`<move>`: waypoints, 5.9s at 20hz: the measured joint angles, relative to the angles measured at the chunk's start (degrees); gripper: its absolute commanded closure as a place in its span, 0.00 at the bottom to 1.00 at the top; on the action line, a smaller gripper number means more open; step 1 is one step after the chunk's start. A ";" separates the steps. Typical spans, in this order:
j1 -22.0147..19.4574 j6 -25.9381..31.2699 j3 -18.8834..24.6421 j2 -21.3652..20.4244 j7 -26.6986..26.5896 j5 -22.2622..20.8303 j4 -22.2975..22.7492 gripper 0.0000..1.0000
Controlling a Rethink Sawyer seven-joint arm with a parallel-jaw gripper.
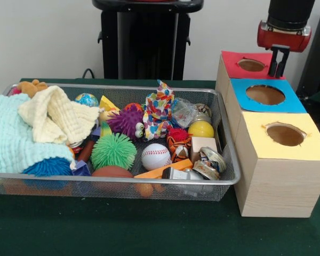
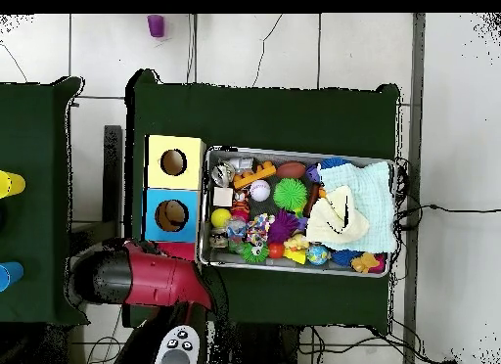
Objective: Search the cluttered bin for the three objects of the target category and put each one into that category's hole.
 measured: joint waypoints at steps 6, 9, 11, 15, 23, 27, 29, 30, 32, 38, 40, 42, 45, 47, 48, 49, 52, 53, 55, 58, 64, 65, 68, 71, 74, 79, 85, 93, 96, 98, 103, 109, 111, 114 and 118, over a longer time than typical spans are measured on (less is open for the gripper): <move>-2.74 0.01 -1.46 -0.06 0.00 -2.30 -0.01 1.00; -4.76 0.01 -1.67 -0.24 0.00 -3.70 -0.02 1.00; -6.13 0.00 -1.69 -0.35 0.00 -4.65 -0.01 1.00; -8.67 0.33 -1.74 -0.47 -0.01 -6.63 0.04 0.00; -9.46 0.64 -1.87 -0.75 0.00 -10.31 -0.54 0.00; -9.46 0.64 -1.87 -0.73 0.00 -11.23 -0.84 0.00; -9.45 0.65 -1.86 -0.70 0.00 -11.67 -1.04 0.00; -9.46 0.66 -1.86 -0.67 0.00 -11.93 -1.15 0.00; -9.52 0.72 -1.84 -0.47 -0.01 -12.72 -1.63 0.00; -10.40 0.80 -1.25 -0.35 -0.01 -15.07 -2.49 0.00; -11.12 1.20 -0.48 -0.52 -0.01 -16.53 -2.80 0.00; -11.65 1.63 0.10 -0.60 -0.01 -17.50 -3.10 0.00; -12.11 2.11 0.60 -0.66 -0.01 -18.33 -3.40 0.00; -12.41 2.52 0.98 -0.69 -0.01 -19.00 -3.66 0.00; -12.59 2.76 1.20 -0.71 -0.01 -19.39 -3.81 0.00; -12.81 2.95 1.43 -0.74 -0.01 -19.75 -3.93 0.00; -13.85 3.50 2.51 -0.94 -0.01 -20.91 -4.10 0.00; -14.10 3.53 2.78 -1.00 -0.01 -21.18 -4.10 0.00; -14.81 3.56 3.54 -1.17 -0.01 -22.01 -4.09 0.00; -15.48 3.58 4.23 -1.31 -0.01 -22.71 -4.09 0.00; -17.62 3.44 5.43 -1.23 0.00 -24.64 -4.58 0.00; -17.92 3.20 5.37 -1.04 0.00 -24.91 -4.80 0.00; -19.80 1.06 4.98 0.64 0.00 -27.01 -5.98 0.00; -21.65 -1.54 4.62 2.53 0.00 -28.89 -6.55 0.00; -22.92 -3.30 4.47 3.85 0.00 -30.32 -6.71 0.00; -24.69 -5.88 4.47 5.73 0.00 -32.31 -6.93 0.00; -25.09 -9.00 4.57 6.55 0.00 -32.43 -7.32 0.00; -25.42 -9.41 4.92 6.54 0.00 -32.43 -7.01 0.00; -26.04 -9.42 5.43 6.44 0.00 -32.42 -6.65 0.00; -26.69 -9.42 6.04 6.26 0.00 -32.42 -6.22 0.00; -28.35 -10.01 7.80 5.76 0.00 -32.42 -4.76 0.00; -30.76 -13.35 10.24 5.69 0.00 -32.40 -2.78 0.00; -31.33 -14.33 10.78 5.69 0.00 -32.41 -2.18 0.00; -31.77 -15.38 11.42 5.72 0.00 -32.40 -1.51 0.00; -31.60 -16.14 11.81 6.71 0.00 -32.40 -1.36 0.00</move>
